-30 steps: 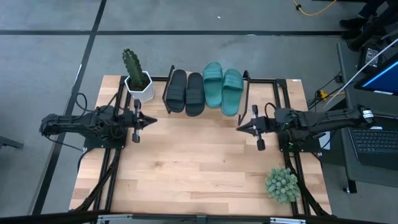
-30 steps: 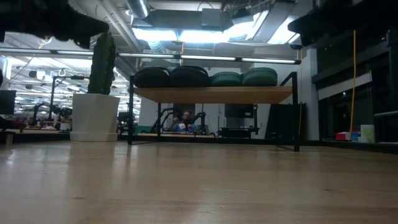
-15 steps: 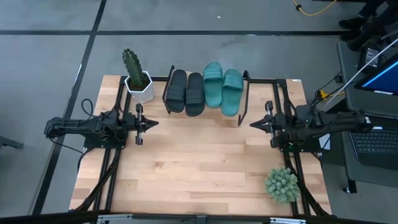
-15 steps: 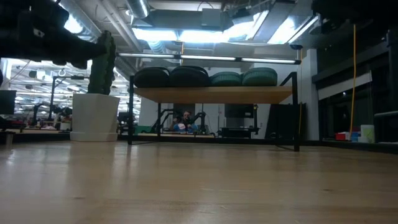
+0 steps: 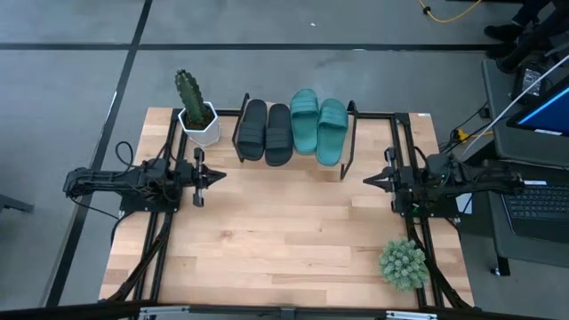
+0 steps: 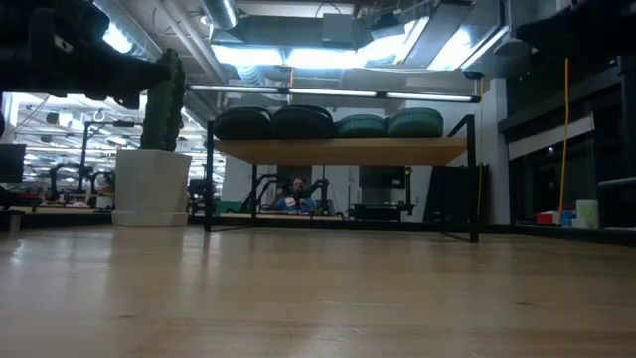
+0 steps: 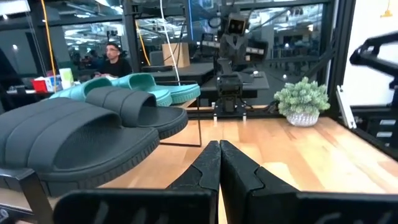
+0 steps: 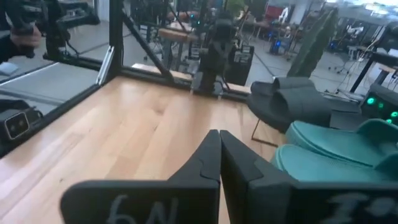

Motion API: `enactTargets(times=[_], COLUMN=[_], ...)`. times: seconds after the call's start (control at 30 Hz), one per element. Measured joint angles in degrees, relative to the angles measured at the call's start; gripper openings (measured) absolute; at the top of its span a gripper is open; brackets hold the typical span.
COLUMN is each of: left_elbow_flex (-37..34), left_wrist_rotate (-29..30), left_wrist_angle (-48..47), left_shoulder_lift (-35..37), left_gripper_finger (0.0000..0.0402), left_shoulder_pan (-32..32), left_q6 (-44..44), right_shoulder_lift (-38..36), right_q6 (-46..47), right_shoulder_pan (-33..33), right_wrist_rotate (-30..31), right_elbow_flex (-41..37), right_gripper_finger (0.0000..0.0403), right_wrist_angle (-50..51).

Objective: Pick and place slides into the shelf
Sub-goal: Return to Home Position

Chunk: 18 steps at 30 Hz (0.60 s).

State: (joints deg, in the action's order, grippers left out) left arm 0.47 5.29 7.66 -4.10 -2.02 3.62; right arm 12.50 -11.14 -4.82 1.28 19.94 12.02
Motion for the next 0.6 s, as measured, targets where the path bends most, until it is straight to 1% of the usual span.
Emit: enactTargets(times=[0.2,0.27,0.37,0.47,0.6], left_elbow_flex=[0.00,0.00,0.00,0.00,0.00], left_wrist_rotate=[-0.03,-0.03,-0.03,-0.03,-0.03], left_wrist_angle=[0.13,0.13,0.13,0.13,0.13], left_shoulder_lift=[0.00,0.00,0.00,0.00,0.00], left_gripper_finger=[0.0000,0.0000,0.0000,0.0000,0.0000], left_shoulder_pan=[0.15,0.15,0.17,0.17,0.17], left_q6=[-4.25,-5.85,-7.78,-7.94,-7.96], right_shoulder_lift=[-3.66,-4.73,-6.02,-6.99,-7.68], right_q6=[-1.00,-0.68,-0.48,-1.08,-2.68], right_shoulder_pan=[0.00,0.00,0.00,0.00,0.00], right_wrist_rotate=[-0.03,-0.04,-0.04,-0.29,-4.46], right_elbow_flex=[-10.02,-12.10,-13.52,-14.01,-14.71], right_gripper_finger=[0.0004,0.0004,0.0004,0.0004,0.0004], right_wrist_angle=[-8.73,-10.80,-11.36,-11.49,-12.90])
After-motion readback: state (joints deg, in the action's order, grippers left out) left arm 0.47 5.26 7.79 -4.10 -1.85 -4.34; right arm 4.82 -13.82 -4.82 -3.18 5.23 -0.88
